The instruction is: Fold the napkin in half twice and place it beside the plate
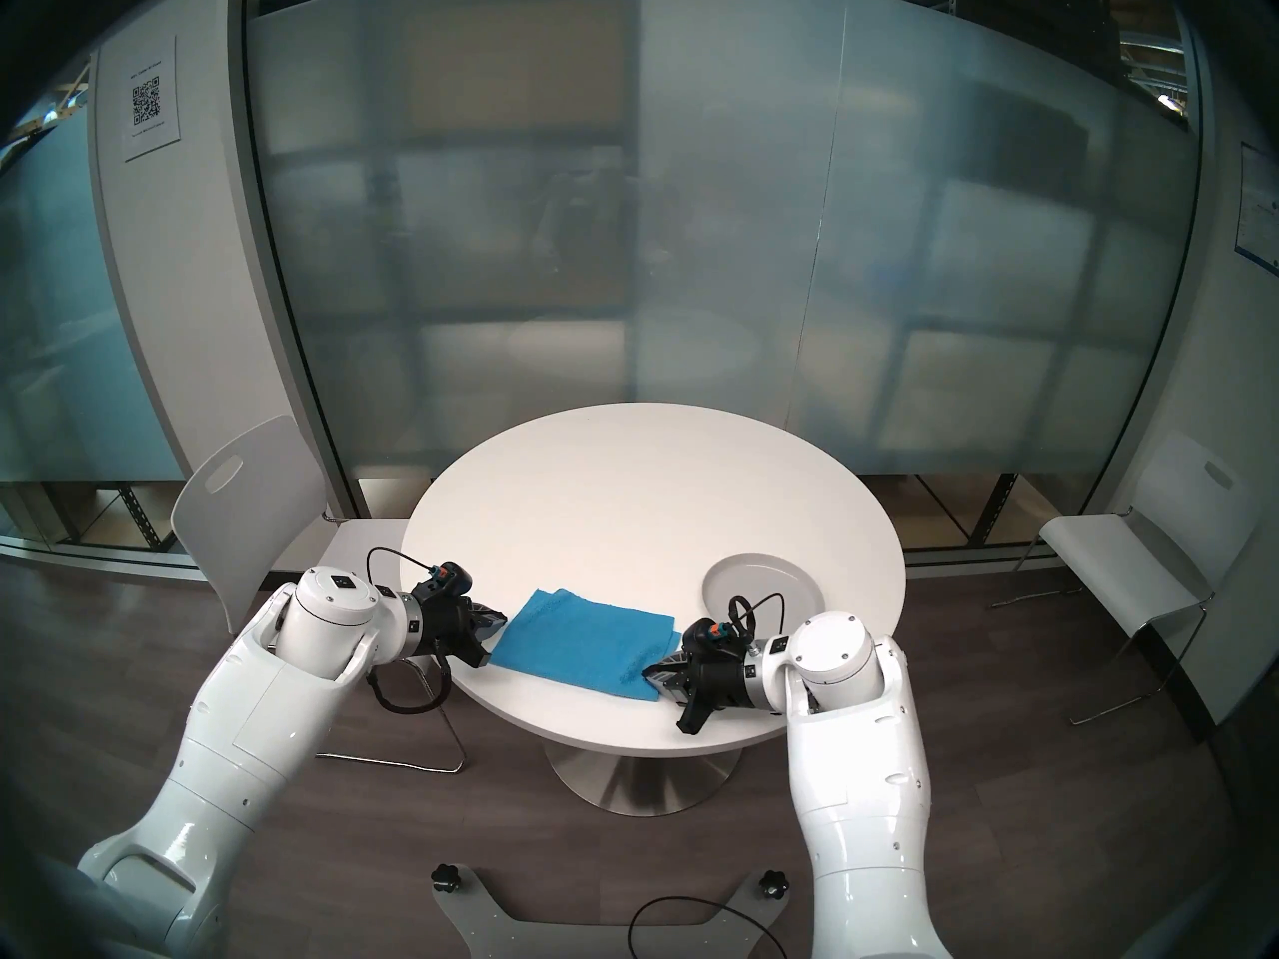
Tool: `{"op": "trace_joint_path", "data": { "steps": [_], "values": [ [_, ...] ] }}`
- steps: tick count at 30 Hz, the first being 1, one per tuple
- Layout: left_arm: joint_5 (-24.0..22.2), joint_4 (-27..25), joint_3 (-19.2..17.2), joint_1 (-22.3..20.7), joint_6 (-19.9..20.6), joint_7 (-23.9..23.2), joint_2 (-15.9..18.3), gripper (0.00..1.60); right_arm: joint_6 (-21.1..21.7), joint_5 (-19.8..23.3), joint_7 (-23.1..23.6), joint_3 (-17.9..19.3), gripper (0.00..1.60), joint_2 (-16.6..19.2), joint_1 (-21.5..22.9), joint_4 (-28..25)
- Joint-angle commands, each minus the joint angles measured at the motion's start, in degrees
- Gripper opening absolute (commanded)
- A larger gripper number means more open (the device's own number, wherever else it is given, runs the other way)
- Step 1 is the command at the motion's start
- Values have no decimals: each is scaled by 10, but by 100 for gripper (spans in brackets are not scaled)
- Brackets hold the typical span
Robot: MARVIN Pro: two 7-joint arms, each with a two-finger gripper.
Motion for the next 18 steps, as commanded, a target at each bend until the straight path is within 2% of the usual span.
{"op": "trace_joint_path", "data": {
  "steps": [1,3,18],
  "values": [
    [-6,-16,-6,-3,17,-5,-1,72,-2,4,-1,3,63,-1,7,1],
    [-9,-13,-7,-3,22,-7,-2,76,-2,3,-1,3,63,-1,7,2],
    [-33,-16,-22,-11,81,-28,-13,79,-6,1,-1,7,63,-3,9,6]
  ]
}}
